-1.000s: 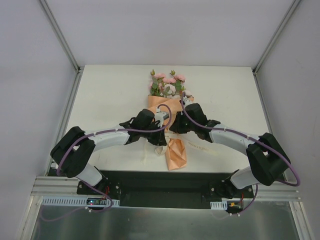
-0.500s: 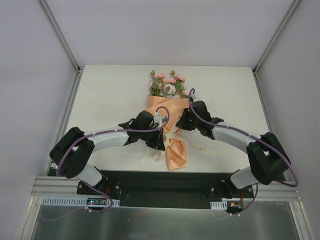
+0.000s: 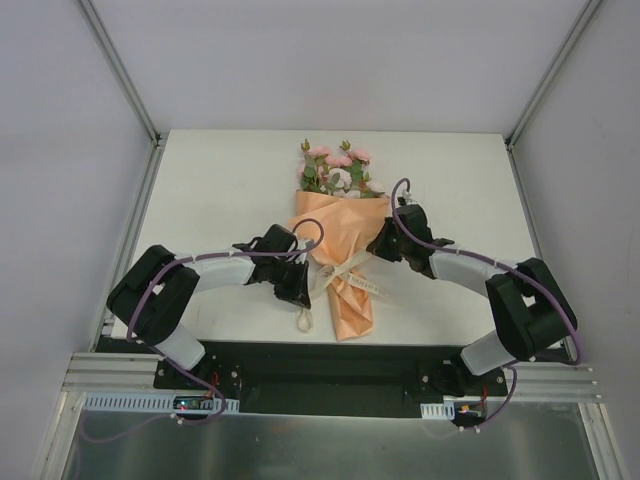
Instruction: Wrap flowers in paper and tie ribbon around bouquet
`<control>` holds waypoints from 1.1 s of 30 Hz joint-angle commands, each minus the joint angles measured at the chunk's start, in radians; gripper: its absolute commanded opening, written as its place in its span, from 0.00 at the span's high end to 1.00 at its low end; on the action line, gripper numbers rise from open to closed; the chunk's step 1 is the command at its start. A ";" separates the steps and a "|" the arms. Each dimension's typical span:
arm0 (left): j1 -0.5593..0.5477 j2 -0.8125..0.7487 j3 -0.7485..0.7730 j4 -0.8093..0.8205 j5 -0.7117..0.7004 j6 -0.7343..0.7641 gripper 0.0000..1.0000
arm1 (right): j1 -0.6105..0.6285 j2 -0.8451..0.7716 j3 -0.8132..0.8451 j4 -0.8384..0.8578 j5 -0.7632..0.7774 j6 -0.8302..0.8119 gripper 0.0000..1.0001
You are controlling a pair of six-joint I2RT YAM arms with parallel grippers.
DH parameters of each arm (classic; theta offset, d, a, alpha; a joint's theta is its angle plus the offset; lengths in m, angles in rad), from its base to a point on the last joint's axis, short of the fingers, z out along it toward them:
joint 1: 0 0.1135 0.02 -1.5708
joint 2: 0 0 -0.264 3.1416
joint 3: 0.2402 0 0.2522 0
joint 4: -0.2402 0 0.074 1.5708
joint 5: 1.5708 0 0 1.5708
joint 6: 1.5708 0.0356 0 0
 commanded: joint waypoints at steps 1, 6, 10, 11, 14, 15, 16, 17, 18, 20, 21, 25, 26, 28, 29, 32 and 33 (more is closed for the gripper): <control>0.003 0.012 -0.016 -0.093 -0.085 -0.040 1.00 | -0.041 0.020 -0.008 0.065 0.028 0.012 1.00; 0.008 -0.027 -0.048 -0.119 -0.158 -0.075 1.00 | -0.084 0.048 0.006 0.055 0.020 -0.024 1.00; 0.029 -0.046 -0.081 -0.118 -0.189 -0.083 1.00 | -0.124 0.068 0.012 0.083 -0.023 -0.051 1.00; 0.038 -0.047 -0.082 -0.118 -0.185 -0.080 1.00 | -0.128 0.063 0.012 0.097 -0.037 -0.065 1.00; 0.060 -0.037 -0.070 -0.113 -0.153 -0.063 1.00 | -0.119 0.051 0.020 0.152 -0.156 -0.107 1.00; 0.060 -0.032 -0.056 -0.105 -0.136 -0.039 1.00 | -0.107 0.031 0.037 0.143 -0.179 -0.132 0.99; 0.060 -0.028 -0.047 -0.101 -0.120 -0.032 1.00 | -0.090 0.008 0.040 0.116 -0.178 -0.151 0.99; 0.058 -0.017 -0.039 -0.099 -0.106 -0.026 1.00 | -0.055 -0.015 0.038 0.106 -0.167 -0.165 1.00; 0.060 -0.012 -0.026 -0.098 -0.096 -0.025 1.00 | -0.039 -0.059 0.037 0.070 -0.131 -0.180 1.00; 0.060 0.011 -0.016 -0.098 -0.096 -0.029 1.00 | -0.026 -0.085 0.038 0.039 -0.112 -0.191 0.99; 0.060 0.020 -0.009 -0.099 -0.102 -0.040 1.00 | -0.032 -0.091 0.049 -0.039 -0.073 -0.183 1.00; 0.075 0.058 -0.004 -0.101 -0.090 -0.098 1.00 | -0.036 -0.131 0.067 -0.121 -0.026 -0.180 0.99; 0.077 0.072 -0.003 -0.101 -0.083 -0.101 1.00 | -0.039 -0.140 0.061 -0.124 -0.016 -0.176 0.99; 0.083 0.077 -0.009 -0.099 -0.089 -0.113 1.00 | -0.047 -0.154 0.046 -0.139 0.037 -0.162 1.00; 0.086 0.074 -0.012 -0.101 -0.094 -0.120 1.00 | -0.067 -0.157 0.029 -0.139 0.043 -0.153 1.00; 0.104 0.066 -0.030 -0.101 -0.108 -0.126 1.00 | -0.099 -0.141 0.006 -0.138 0.089 -0.142 1.00; 0.110 0.063 -0.042 -0.099 -0.105 -0.129 1.00 | -0.102 -0.135 0.003 -0.129 0.106 -0.142 1.00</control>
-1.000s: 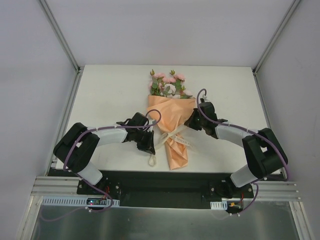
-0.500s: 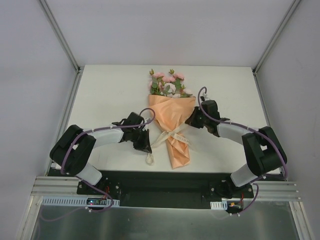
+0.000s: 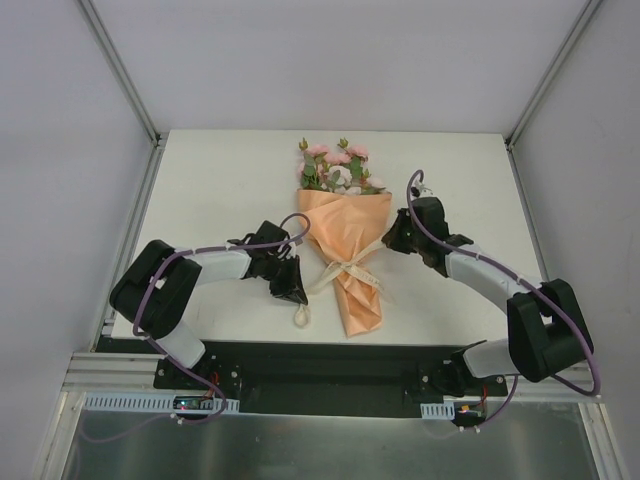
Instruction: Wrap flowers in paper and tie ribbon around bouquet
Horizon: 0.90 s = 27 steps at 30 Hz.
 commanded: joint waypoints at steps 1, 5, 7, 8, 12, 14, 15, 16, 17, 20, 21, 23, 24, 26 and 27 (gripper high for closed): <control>0.041 0.022 -0.048 -0.054 -0.080 0.003 1.00 | -0.036 0.001 -0.033 -0.016 0.104 0.013 0.99; 0.082 0.020 -0.065 -0.039 -0.028 0.020 1.00 | -0.048 0.033 -0.058 -0.005 0.136 0.036 1.00; 0.102 0.019 -0.077 -0.023 -0.017 0.023 1.00 | -0.061 0.057 -0.069 0.010 0.135 0.047 1.00; 0.122 0.019 -0.082 -0.019 -0.009 0.023 1.00 | -0.073 0.065 -0.073 0.016 0.136 0.056 1.00; 0.176 0.010 -0.106 0.006 0.021 0.017 1.00 | -0.121 0.099 -0.093 0.056 0.118 0.079 1.00; 0.202 0.000 -0.119 0.016 0.029 0.017 1.00 | -0.154 0.122 -0.105 0.078 0.103 0.098 1.00; 0.213 -0.004 -0.125 0.019 0.023 0.011 1.00 | -0.167 0.131 -0.112 0.089 0.089 0.107 1.00; 0.220 -0.012 -0.131 0.024 0.024 0.011 1.00 | -0.182 0.139 -0.118 0.105 0.078 0.111 1.00; 0.230 -0.015 -0.142 0.026 0.024 0.009 1.00 | -0.185 0.137 -0.121 0.109 0.083 0.116 1.00; 0.279 -0.039 -0.174 0.042 0.024 -0.001 1.00 | -0.217 0.140 -0.116 0.104 0.075 0.136 1.00; 0.302 -0.049 -0.180 0.044 0.024 -0.003 1.00 | -0.225 0.139 -0.118 0.102 0.068 0.144 1.00; 0.322 -0.072 -0.189 0.046 0.020 -0.001 1.00 | -0.251 0.134 -0.125 0.107 0.058 0.161 1.00; 0.328 -0.078 -0.189 0.046 0.018 0.000 1.00 | -0.257 0.134 -0.128 0.112 0.054 0.167 1.00; 0.342 -0.084 -0.192 0.044 0.011 -0.011 1.00 | -0.282 0.136 -0.138 0.127 0.017 0.184 1.00; 0.343 -0.084 -0.192 0.044 0.009 -0.011 1.00 | -0.289 0.137 -0.139 0.130 0.009 0.187 1.00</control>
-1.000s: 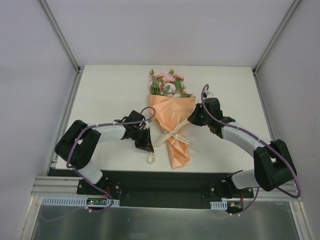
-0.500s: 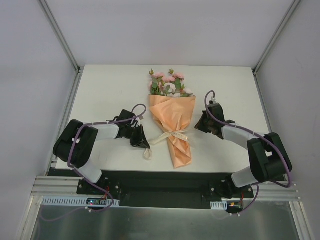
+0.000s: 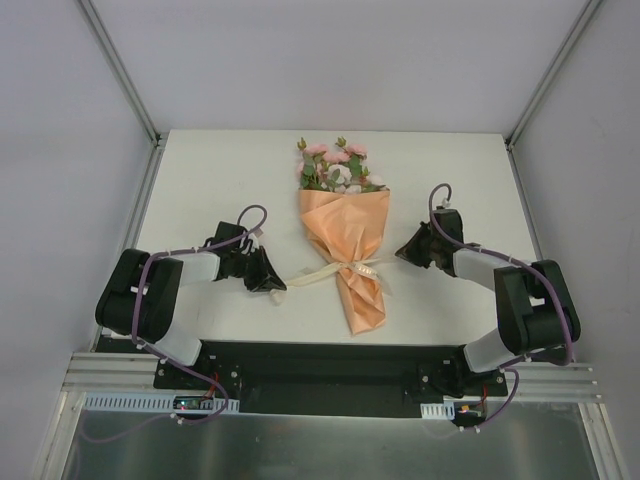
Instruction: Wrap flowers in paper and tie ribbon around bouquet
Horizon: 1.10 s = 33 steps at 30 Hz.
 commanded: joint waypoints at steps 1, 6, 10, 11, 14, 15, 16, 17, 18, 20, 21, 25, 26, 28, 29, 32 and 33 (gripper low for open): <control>0.039 -0.017 -0.035 -0.102 -0.104 0.013 1.00 | -0.095 0.005 -0.022 0.044 0.110 0.012 1.00; 0.047 -0.017 -0.037 -0.099 -0.112 0.016 1.00 | -0.109 0.003 -0.026 0.061 0.091 0.003 1.00; 0.047 -0.031 -0.021 -0.102 -0.097 0.024 1.00 | -0.112 -0.006 -0.003 0.066 0.033 -0.048 1.00; 0.047 -0.037 -0.015 -0.102 -0.092 0.025 1.00 | -0.111 -0.014 0.007 0.046 0.024 -0.060 1.00; 0.045 -0.060 0.023 -0.102 0.004 0.054 1.00 | -0.097 -0.079 0.077 -0.092 0.045 -0.140 0.98; 0.047 -0.086 0.031 -0.102 0.050 0.059 0.94 | -0.086 -0.104 0.089 -0.124 0.056 -0.158 0.88; 0.047 -0.112 0.035 -0.101 0.060 0.065 0.86 | -0.086 -0.159 0.120 -0.208 0.059 -0.202 0.87; 0.047 -0.146 0.035 -0.102 0.066 0.073 0.77 | -0.083 -0.188 0.135 -0.251 0.071 -0.222 0.85; 0.047 -0.230 0.035 -0.107 0.066 0.077 0.70 | -0.080 -0.219 0.152 -0.296 0.082 -0.245 0.81; 0.048 -0.324 0.057 -0.154 0.045 0.097 0.48 | -0.077 -0.288 0.236 -0.474 0.100 -0.322 0.68; 0.048 -0.409 0.072 -0.175 0.035 0.107 0.44 | -0.072 -0.306 0.273 -0.537 0.106 -0.347 0.58; 0.048 -0.588 0.198 -0.248 0.046 0.140 0.36 | -0.065 -0.472 0.321 -0.739 0.139 -0.402 0.29; 0.048 -0.614 0.221 -0.252 0.058 0.142 0.36 | -0.066 -0.544 0.344 -0.764 0.131 -0.407 0.26; 0.048 -0.669 0.303 -0.252 0.077 0.139 0.36 | -0.054 -0.604 0.373 -0.825 0.097 -0.408 0.21; 0.048 -0.680 0.334 -0.254 0.089 0.139 0.35 | -0.051 -0.627 0.385 -0.839 0.087 -0.410 0.20; 0.048 -0.688 0.463 -0.254 0.091 0.163 0.35 | -0.045 -0.690 0.445 -0.885 0.086 -0.425 0.13; 0.048 -0.656 0.501 -0.254 0.097 0.172 0.36 | -0.045 -0.705 0.482 -0.896 0.097 -0.433 0.12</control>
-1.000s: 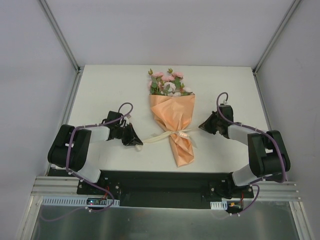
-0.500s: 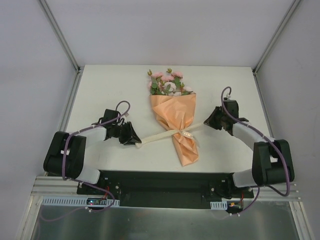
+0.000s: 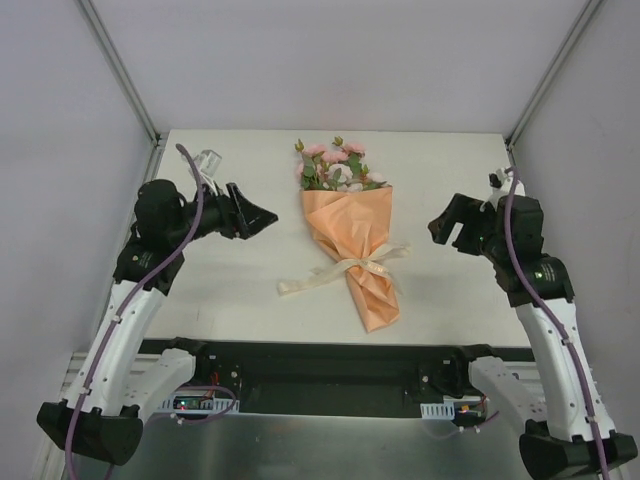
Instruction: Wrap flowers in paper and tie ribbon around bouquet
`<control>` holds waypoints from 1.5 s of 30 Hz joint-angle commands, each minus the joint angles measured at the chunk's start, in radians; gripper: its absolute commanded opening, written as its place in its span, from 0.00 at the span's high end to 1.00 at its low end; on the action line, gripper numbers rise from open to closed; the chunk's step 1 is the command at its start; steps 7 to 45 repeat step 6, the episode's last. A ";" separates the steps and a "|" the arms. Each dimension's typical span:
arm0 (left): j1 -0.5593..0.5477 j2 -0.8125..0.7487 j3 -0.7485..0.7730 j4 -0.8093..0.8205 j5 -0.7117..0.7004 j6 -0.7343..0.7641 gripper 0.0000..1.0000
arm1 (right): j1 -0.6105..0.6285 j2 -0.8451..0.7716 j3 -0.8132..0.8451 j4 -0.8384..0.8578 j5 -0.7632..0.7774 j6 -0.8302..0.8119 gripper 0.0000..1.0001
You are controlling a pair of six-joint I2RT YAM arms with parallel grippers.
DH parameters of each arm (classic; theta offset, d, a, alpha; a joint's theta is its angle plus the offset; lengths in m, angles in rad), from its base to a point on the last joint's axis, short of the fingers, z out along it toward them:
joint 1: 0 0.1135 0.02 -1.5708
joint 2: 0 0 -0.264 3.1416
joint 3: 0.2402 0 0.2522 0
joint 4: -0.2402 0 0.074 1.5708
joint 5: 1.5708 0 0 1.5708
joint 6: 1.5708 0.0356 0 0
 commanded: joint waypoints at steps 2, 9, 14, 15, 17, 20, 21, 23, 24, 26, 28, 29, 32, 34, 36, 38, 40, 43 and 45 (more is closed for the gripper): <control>0.002 0.072 0.264 -0.020 0.054 0.044 0.37 | 0.010 -0.054 0.116 -0.139 0.012 -0.065 0.09; -0.001 0.197 0.469 -0.032 0.073 -0.025 0.37 | 0.010 -0.052 0.185 -0.177 0.028 -0.117 0.04; -0.001 0.197 0.469 -0.032 0.073 -0.025 0.37 | 0.010 -0.052 0.185 -0.177 0.028 -0.117 0.04; -0.001 0.197 0.469 -0.032 0.073 -0.025 0.37 | 0.010 -0.052 0.185 -0.177 0.028 -0.117 0.04; -0.001 0.197 0.469 -0.032 0.073 -0.025 0.37 | 0.010 -0.052 0.185 -0.177 0.028 -0.117 0.04; -0.001 0.197 0.469 -0.032 0.073 -0.025 0.37 | 0.010 -0.052 0.185 -0.177 0.028 -0.117 0.04; -0.001 0.197 0.469 -0.032 0.073 -0.025 0.37 | 0.010 -0.052 0.185 -0.177 0.028 -0.117 0.04; -0.001 0.197 0.469 -0.032 0.073 -0.025 0.37 | 0.010 -0.052 0.185 -0.177 0.028 -0.117 0.04; -0.001 0.197 0.469 -0.032 0.073 -0.025 0.37 | 0.010 -0.052 0.185 -0.177 0.028 -0.117 0.04; -0.001 0.197 0.469 -0.032 0.073 -0.025 0.37 | 0.010 -0.052 0.185 -0.177 0.028 -0.117 0.04; -0.001 0.197 0.469 -0.032 0.073 -0.025 0.37 | 0.010 -0.052 0.185 -0.177 0.028 -0.117 0.04; -0.001 0.197 0.469 -0.032 0.073 -0.025 0.37 | 0.010 -0.052 0.185 -0.177 0.028 -0.117 0.04; -0.001 0.197 0.469 -0.032 0.073 -0.025 0.37 | 0.010 -0.052 0.185 -0.177 0.028 -0.117 0.04; -0.001 0.197 0.469 -0.032 0.073 -0.025 0.37 | 0.010 -0.052 0.185 -0.177 0.028 -0.117 0.04; -0.001 0.197 0.469 -0.032 0.073 -0.025 0.37 | 0.010 -0.052 0.185 -0.177 0.028 -0.117 0.04; -0.001 0.197 0.469 -0.032 0.073 -0.025 0.37 | 0.010 -0.052 0.185 -0.177 0.028 -0.117 0.04; -0.001 0.197 0.469 -0.032 0.073 -0.025 0.37 | 0.010 -0.052 0.185 -0.177 0.028 -0.117 0.04; -0.001 0.197 0.469 -0.032 0.073 -0.025 0.37 | 0.010 -0.052 0.185 -0.177 0.028 -0.117 0.04; -0.001 0.197 0.469 -0.032 0.073 -0.025 0.37 | 0.010 -0.052 0.185 -0.177 0.028 -0.117 0.04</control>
